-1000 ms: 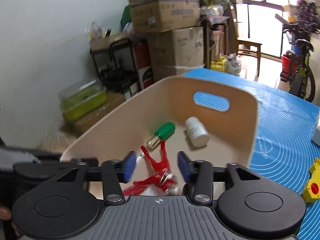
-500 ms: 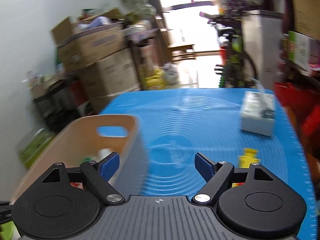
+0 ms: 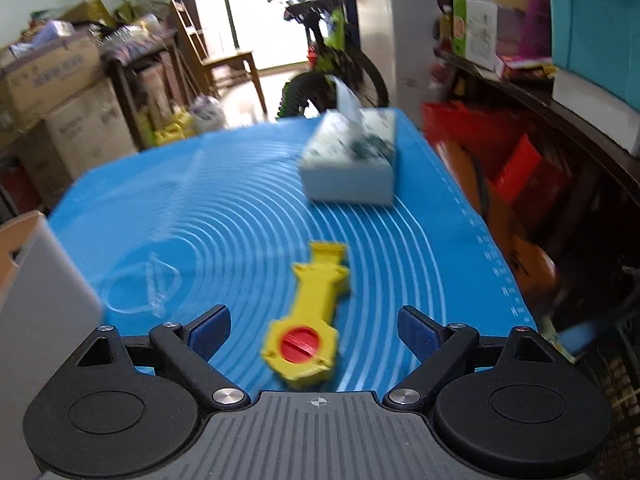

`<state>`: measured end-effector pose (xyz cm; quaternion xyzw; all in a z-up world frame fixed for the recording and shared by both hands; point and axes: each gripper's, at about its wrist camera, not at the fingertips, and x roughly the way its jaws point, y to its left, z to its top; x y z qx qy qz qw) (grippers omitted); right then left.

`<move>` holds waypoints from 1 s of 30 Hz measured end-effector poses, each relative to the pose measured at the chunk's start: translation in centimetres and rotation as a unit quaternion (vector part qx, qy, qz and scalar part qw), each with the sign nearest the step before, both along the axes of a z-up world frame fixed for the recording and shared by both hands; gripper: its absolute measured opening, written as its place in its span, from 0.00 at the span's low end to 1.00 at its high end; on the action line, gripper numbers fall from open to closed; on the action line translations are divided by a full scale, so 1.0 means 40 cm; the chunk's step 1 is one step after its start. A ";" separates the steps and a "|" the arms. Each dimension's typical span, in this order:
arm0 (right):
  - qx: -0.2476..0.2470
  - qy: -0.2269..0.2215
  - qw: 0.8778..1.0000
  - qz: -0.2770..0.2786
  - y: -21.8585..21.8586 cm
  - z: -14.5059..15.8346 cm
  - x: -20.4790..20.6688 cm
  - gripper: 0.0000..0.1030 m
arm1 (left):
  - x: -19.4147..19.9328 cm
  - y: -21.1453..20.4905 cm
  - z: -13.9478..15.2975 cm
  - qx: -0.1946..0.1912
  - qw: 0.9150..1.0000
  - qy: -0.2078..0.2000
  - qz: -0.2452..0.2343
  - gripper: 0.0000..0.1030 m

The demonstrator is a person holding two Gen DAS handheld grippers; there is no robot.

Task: Organize rigid objects
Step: 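Grasp the yellow plastic tool with the right tool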

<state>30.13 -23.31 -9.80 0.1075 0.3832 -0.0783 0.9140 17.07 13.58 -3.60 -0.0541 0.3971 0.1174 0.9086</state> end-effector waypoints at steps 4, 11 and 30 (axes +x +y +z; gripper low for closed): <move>-0.005 0.018 1.000 0.006 0.000 -0.040 -0.001 0.88 | 0.000 0.001 -0.001 -0.001 1.000 0.000 0.000 0.12; -0.039 0.025 0.999 0.026 0.042 -0.072 -0.003 0.85 | 0.001 0.000 -0.004 -0.004 1.000 0.001 -0.002 0.12; -0.091 -0.009 0.994 0.061 0.105 -0.068 -0.012 0.51 | 0.000 -0.002 -0.007 -0.002 1.000 0.001 0.001 0.12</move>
